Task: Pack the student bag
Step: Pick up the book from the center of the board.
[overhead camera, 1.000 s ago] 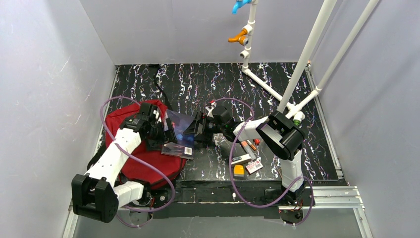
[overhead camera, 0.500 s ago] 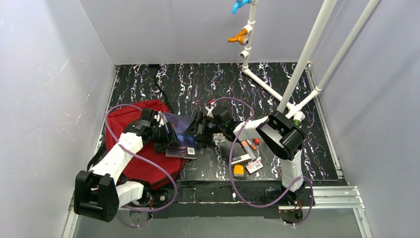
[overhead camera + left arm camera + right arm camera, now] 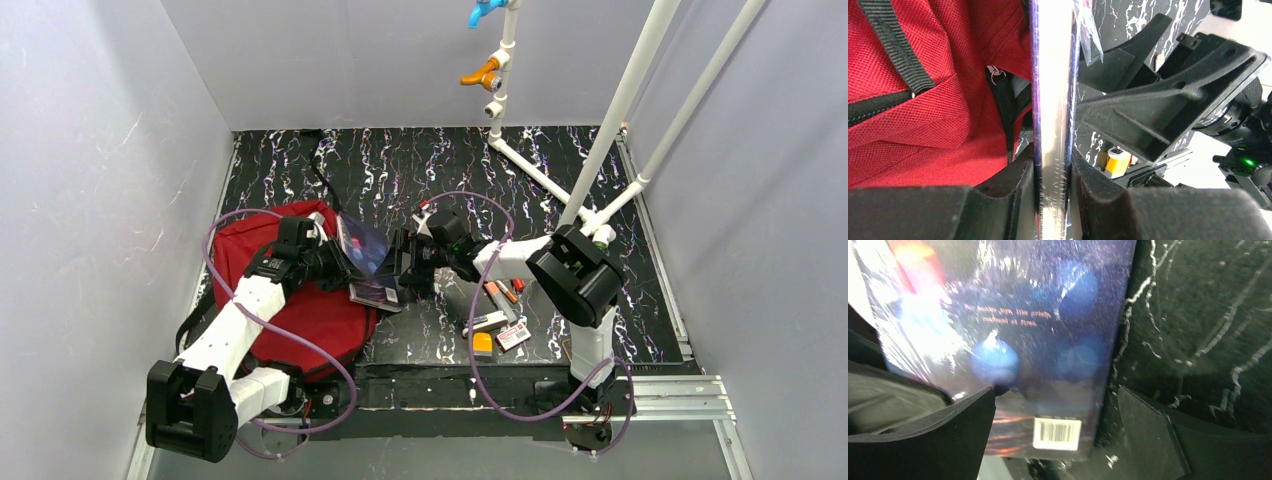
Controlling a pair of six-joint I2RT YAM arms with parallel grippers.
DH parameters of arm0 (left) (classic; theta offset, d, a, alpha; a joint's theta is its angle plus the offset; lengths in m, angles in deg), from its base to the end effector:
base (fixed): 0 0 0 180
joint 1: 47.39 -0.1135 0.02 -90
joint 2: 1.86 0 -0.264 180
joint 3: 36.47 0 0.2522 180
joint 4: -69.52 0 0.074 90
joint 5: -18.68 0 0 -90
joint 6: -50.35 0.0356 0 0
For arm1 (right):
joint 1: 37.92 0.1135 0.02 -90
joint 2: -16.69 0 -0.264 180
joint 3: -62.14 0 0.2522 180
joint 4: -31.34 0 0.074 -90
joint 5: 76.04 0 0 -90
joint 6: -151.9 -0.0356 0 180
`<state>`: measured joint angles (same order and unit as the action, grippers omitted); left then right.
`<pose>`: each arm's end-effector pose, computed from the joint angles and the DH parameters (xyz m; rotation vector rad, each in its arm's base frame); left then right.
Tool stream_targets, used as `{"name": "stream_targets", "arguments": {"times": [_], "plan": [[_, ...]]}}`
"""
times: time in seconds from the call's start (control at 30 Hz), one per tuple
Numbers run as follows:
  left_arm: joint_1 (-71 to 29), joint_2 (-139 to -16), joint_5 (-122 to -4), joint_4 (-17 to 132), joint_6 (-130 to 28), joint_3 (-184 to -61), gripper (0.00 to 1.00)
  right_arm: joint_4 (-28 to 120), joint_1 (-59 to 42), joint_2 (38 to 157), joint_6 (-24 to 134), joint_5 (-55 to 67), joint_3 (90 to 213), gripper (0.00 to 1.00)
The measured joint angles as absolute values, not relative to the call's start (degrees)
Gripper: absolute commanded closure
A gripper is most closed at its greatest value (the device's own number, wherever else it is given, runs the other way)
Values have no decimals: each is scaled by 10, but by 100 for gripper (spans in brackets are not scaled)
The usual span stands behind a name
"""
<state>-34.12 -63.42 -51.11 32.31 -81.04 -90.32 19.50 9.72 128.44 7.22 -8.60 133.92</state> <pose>0.2115 -0.0625 0.2360 -0.4214 2.4324 -0.8589 0.2630 0.3087 0.1463 -0.1373 2.3828 1.4027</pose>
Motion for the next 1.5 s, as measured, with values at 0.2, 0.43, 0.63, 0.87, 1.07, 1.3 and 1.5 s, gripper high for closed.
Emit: {"name": "stream_targets", "arguments": {"times": [0.2, 0.43, 0.63, 0.87, 1.07, 1.3, 1.5], "plan": [[-341, -634, -500, 336, -839, -905, 100, 414, 95, 1226, 251, -7, 1384, 0], [-341, -607, -481, 376, -841, -910, 100, 582, 93, 1164, 382, 101, 1407, 0], [-340, -598, -525, 306, -827, -1012, 100, 636, 147, 1087, 460, 220, 1407, 0], [-341, -616, -559, 217, -864, -1100, 100, 538, 347, 997, 643, 385, 1401, 0], [-341, -620, -556, 159, -918, -1106, 100, 426, 379, 1031, 750, 437, 1400, 2], [-341, -620, -527, 141, -988, -1106, 100, 287, 421, 1125, 866, 536, 1397, 30], [-341, -618, -516, 142, -1017, -1101, 100, 211, 428, 1143, 910, 620, 1374, 88]]}}
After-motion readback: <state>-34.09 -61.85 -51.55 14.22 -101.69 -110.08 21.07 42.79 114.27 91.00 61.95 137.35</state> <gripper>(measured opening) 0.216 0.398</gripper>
